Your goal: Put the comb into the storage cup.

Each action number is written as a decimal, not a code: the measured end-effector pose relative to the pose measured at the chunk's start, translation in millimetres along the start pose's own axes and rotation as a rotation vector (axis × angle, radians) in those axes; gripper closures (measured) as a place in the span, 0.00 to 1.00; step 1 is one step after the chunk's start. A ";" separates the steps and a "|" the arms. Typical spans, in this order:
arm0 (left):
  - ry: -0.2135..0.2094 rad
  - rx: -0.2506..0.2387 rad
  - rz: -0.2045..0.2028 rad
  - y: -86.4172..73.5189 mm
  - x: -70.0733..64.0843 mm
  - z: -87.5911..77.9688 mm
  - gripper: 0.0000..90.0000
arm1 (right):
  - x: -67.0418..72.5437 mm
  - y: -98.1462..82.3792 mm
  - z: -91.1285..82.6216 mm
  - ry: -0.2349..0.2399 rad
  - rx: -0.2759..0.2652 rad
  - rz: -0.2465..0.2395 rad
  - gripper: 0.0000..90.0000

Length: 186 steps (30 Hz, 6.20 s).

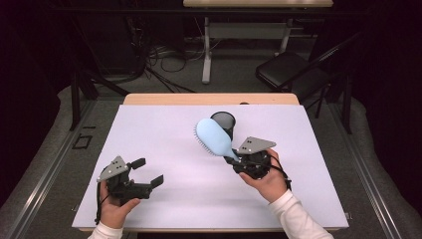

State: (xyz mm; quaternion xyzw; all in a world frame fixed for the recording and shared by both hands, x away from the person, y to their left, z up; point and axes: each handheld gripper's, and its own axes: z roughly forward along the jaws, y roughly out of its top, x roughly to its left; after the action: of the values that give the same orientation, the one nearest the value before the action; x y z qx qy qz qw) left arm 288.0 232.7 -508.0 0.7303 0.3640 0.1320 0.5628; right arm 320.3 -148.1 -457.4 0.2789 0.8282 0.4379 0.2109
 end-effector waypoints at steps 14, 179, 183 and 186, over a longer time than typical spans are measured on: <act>-0.026 0.022 0.009 11.5 -9.6 13.2 0.01 | -3.9 1.3 -2.2 0.003 -0.070 0.031 0.77; -0.238 0.117 -0.186 137.4 -60.4 131.3 0.12 | 10.0 -8.9 1.6 -0.034 -0.190 0.050 0.77; -0.230 0.118 -0.190 137.8 -60.6 133.0 0.12 | 10.3 -8.9 1.8 -0.033 -0.190 0.047 0.77; -0.233 0.123 -0.199 138.1 -60.5 133.6 0.13 | 10.2 -9.1 1.9 -0.033 -0.191 0.048 0.77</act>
State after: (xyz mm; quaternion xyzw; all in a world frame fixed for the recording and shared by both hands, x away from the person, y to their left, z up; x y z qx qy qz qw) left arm 379.1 80.5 -412.5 0.7339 0.3743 -0.0327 0.5659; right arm 311.2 -144.5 -467.2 0.2844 0.7721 0.5152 0.2398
